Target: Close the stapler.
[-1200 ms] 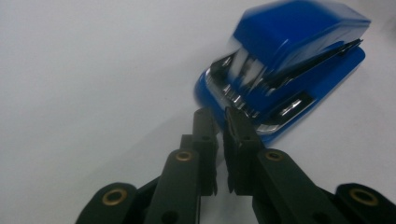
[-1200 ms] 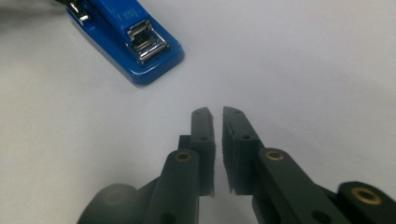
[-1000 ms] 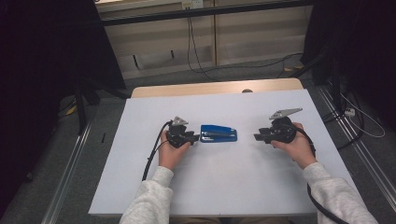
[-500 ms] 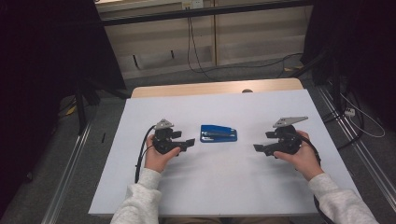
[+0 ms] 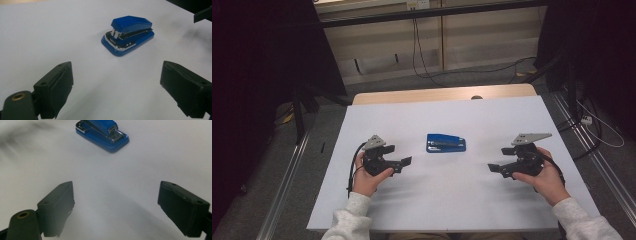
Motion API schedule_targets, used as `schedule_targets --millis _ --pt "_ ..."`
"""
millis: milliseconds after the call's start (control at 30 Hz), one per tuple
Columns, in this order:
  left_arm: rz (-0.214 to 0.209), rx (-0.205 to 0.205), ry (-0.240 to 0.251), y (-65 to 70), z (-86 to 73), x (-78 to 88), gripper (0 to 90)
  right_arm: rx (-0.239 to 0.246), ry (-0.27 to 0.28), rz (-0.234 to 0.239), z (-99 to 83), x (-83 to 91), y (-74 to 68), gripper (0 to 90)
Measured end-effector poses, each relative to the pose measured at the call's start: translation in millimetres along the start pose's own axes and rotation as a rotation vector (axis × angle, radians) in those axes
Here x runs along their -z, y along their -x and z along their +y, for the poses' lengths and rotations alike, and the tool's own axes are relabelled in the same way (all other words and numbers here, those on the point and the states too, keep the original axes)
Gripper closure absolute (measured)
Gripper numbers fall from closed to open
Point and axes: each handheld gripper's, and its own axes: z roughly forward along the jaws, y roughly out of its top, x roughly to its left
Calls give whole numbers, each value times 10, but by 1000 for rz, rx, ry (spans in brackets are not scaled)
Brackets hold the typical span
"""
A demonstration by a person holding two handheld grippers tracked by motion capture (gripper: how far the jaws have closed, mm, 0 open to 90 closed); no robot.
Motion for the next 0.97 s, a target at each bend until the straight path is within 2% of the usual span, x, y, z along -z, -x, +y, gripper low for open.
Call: schedule_targets --millis 100,267,533,700,967 --pt "2 9 -4 -21 -61 94 105 15 1 -4 -26 51 -19 128" --pt "27 14 28 -31 -152 257 102 15 -4 -4 -85 120 -40 127" --pt "46 34 42 -74 -312 498 102 12 4 -5 -155 220 -53 125" --pt "72 41 57 -101 -392 642 102 17 3 -8 -186 263 -76 125" --pt "84 47 61 -118 -456 736 102 19 6 -15 -221 309 -78 122"
